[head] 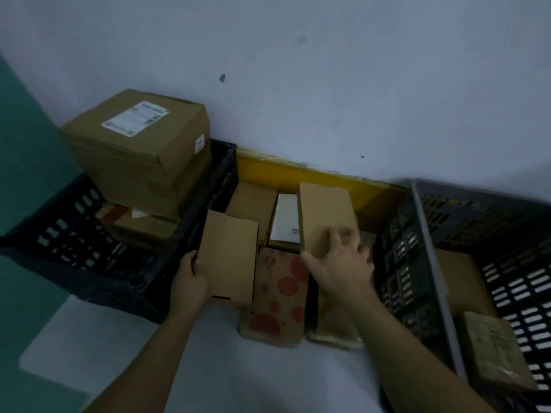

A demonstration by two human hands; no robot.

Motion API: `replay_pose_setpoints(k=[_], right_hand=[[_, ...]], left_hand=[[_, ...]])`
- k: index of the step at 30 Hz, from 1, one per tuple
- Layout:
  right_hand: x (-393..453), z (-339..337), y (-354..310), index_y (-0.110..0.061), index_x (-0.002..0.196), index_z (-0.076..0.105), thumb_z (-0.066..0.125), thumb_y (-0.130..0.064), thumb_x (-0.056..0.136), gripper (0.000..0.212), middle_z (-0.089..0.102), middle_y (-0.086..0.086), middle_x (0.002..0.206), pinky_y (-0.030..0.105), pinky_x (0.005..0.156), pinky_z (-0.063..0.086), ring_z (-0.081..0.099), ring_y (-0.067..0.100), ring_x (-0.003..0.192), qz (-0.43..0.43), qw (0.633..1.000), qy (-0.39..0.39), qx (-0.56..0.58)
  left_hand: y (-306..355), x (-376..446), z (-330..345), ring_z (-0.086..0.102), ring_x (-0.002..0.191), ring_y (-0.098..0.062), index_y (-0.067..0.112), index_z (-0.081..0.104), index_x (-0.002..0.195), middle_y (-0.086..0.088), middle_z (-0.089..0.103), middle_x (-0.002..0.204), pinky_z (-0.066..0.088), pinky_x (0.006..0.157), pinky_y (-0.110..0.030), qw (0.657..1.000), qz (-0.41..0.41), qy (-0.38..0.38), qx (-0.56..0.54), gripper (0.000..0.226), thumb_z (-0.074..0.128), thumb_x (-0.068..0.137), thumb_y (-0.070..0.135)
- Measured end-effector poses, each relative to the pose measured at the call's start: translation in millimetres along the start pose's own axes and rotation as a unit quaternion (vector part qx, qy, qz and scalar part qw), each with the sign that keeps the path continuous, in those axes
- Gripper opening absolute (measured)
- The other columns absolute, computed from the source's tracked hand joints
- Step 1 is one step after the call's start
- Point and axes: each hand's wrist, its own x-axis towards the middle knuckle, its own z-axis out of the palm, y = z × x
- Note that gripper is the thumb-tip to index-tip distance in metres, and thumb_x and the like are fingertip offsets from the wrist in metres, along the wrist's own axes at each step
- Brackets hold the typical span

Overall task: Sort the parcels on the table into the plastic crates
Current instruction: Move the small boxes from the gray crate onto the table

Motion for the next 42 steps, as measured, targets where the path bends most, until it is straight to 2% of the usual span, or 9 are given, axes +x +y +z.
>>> replay_pose_setpoints(k=[6,14,20,25,30,32,37,40,42], right_hand=[[12.7,20.8,-42.0,-0.034,0.168,0.020,0.047,-0.093,0.081,0.108,0.003,0.012,0.177,0.069,0.122,0.028,0.020,0.054,0.154,0.013,0.999,-0.035,-0.021],[49.8,37.3,-51.8,-0.029,0.169,0.019,0.044,-0.094,0.082,0.111,0.005,0.014,0.176,0.070,0.120,0.028,0.020,0.055,0.153,0.036,0.997,-0.053,-0.048],[75.6,31.2,-22.3,-0.028,0.169,0.021,0.036,-0.099,0.079,0.115,0.006,0.015,0.176,0.070,0.119,0.030,0.020,0.055,0.153,0.083,0.993,-0.051,-0.069],[85.9,22.7,14.7,-0.028,0.168,0.022,0.039,-0.096,0.082,0.110,0.006,0.017,0.176,0.072,0.120,0.028,0.018,0.057,0.155,0.110,0.989,-0.059,-0.084],[88.5,34.0,37.2,-0.028,0.167,0.023,0.040,-0.094,0.083,0.108,0.007,0.017,0.175,0.073,0.121,0.028,0.018,0.058,0.154,0.123,0.985,-0.083,-0.092],[91.6,36.3,39.8,-0.028,0.167,0.023,0.040,-0.093,0.084,0.107,0.009,0.017,0.174,0.073,0.120,0.028,0.018,0.058,0.153,0.120,0.985,-0.085,-0.089],[98.5,41.2,43.9,-0.028,0.169,0.020,0.039,-0.091,0.087,0.105,0.007,0.016,0.176,0.072,0.121,0.029,0.017,0.058,0.154,0.129,0.983,-0.088,-0.091],[97.1,47.8,48.5,-0.028,0.170,0.018,0.040,-0.090,0.088,0.106,0.005,0.016,0.176,0.071,0.123,0.027,0.017,0.057,0.155,0.133,0.983,-0.092,-0.086],[97.5,50.6,48.5,-0.028,0.170,0.018,0.039,-0.091,0.088,0.106,0.005,0.016,0.176,0.071,0.123,0.026,0.015,0.057,0.155,0.132,0.983,-0.099,-0.086]], left_hand=[[-14.5,6.9,2.3,0.055,0.104,-0.019,0.027,0.042,0.160,-0.003,0.060,0.137,0.043,0.079,-0.032,0.998,0.002,-0.041,0.052,0.046,0.030,0.116,0.036],[-29.3,16.0,6.1,0.058,0.109,-0.022,0.029,0.047,0.156,-0.004,0.063,0.139,0.047,0.090,-0.035,0.997,-0.025,-0.032,0.069,0.044,0.031,0.116,0.035],[1.5,6.4,44.8,0.058,0.092,-0.003,0.025,0.051,0.151,0.002,0.065,0.121,0.044,0.068,-0.023,0.993,0.043,-0.083,0.069,0.038,0.036,0.116,0.030],[10.5,-7.0,86.5,0.064,0.100,-0.020,0.025,0.045,0.155,-0.002,0.068,0.126,0.050,0.078,-0.035,0.991,0.038,-0.113,0.057,0.041,0.035,0.116,0.032],[19.5,-3.6,113.2,0.063,0.108,-0.029,0.025,0.044,0.156,-0.009,0.067,0.134,0.050,0.087,-0.039,0.991,0.026,-0.109,0.077,0.042,0.035,0.115,0.032],[33.8,-1.3,123.8,0.061,0.105,-0.027,0.024,0.044,0.156,-0.009,0.066,0.134,0.046,0.085,-0.036,0.991,0.026,-0.108,0.070,0.042,0.034,0.116,0.031],[80.1,27.5,151.5,0.065,0.109,-0.031,0.021,0.042,0.157,-0.008,0.067,0.129,0.052,0.084,-0.038,0.993,0.050,-0.074,0.079,0.043,0.032,0.116,0.031],[96.8,51.2,173.4,0.063,0.094,-0.025,0.020,0.040,0.157,-0.004,0.066,0.117,0.055,0.078,-0.040,0.988,0.075,-0.068,0.116,0.043,0.032,0.115,0.028],[98.8,60.4,182.4,0.061,0.104,-0.026,0.024,0.031,0.162,-0.006,0.061,0.130,0.055,0.086,-0.042,0.977,0.117,-0.087,0.156,0.048,0.035,0.114,0.025]])
